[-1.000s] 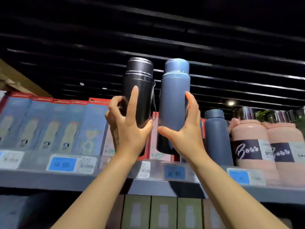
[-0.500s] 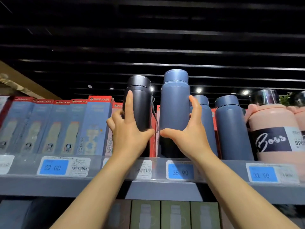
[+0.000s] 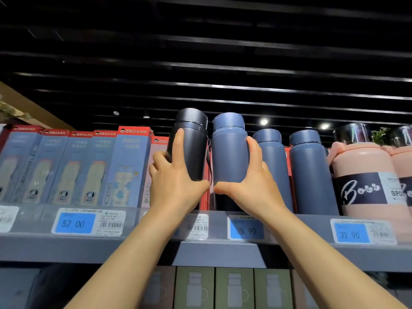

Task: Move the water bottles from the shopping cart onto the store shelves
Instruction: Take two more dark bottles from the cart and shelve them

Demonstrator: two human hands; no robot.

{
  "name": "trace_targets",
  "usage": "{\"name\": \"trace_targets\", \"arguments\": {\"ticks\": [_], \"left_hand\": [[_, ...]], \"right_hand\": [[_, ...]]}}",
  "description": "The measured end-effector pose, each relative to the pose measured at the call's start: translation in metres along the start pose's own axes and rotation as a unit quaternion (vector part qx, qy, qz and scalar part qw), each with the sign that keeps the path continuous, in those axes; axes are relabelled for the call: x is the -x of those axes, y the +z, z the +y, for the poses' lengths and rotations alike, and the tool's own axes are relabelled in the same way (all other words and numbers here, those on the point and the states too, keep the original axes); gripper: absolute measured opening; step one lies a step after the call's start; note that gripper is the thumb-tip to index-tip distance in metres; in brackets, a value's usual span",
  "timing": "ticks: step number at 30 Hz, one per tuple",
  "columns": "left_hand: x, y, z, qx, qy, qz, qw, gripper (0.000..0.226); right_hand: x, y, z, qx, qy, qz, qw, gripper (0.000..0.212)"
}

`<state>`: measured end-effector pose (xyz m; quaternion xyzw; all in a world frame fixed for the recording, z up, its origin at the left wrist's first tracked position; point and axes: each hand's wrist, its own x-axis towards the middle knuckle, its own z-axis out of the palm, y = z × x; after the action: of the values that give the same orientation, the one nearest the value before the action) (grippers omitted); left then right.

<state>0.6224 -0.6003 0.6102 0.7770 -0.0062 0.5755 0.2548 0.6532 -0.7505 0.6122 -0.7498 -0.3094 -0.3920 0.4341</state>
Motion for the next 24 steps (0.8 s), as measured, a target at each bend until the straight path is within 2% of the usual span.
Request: {"name": "trace_targets", "arguments": {"ticks": [3, 6, 9, 12, 16, 21, 24], "left_hand": [[0.002, -0.011, -0.004, 0.007, -0.012, 0.008, 1.000, 0.115], [0.005, -0.020, -0.010, -0.001, -0.016, -0.015, 1.000, 0.117], [0.006, -0.026, -0.016, 0.040, -0.021, -0.046, 0.998, 0.112], [0.006, -0.037, -0.021, 0.072, -0.034, -0.085, 0.993, 0.106], [0.000, -0.044, -0.018, 0.004, -0.032, -0.148, 0.988, 0.111], [-0.013, -0.025, -0.017, -0.050, -0.051, -0.167, 0.983, 0.123], [-0.016, -0.011, -0.018, -0.095, -0.055, -0.174, 0.979, 0.125]], "right_hand": [[-0.002, 0.002, 0.000, 0.007, 0.021, 0.000, 1.000, 0.110], [-0.001, 0.005, -0.001, 0.028, 0.034, -0.002, 0.999, 0.105], [0.003, 0.008, -0.001, 0.101, 0.035, 0.009, 0.994, 0.101], [0.009, 0.012, -0.004, 0.189, 0.022, 0.037, 0.981, 0.107], [0.011, 0.014, -0.004, 0.207, 0.027, 0.038, 0.977, 0.112], [0.002, 0.013, -0.002, 0.184, 0.058, 0.004, 0.981, 0.112], [-0.004, 0.015, -0.002, 0.216, 0.068, -0.006, 0.974, 0.114]]}}
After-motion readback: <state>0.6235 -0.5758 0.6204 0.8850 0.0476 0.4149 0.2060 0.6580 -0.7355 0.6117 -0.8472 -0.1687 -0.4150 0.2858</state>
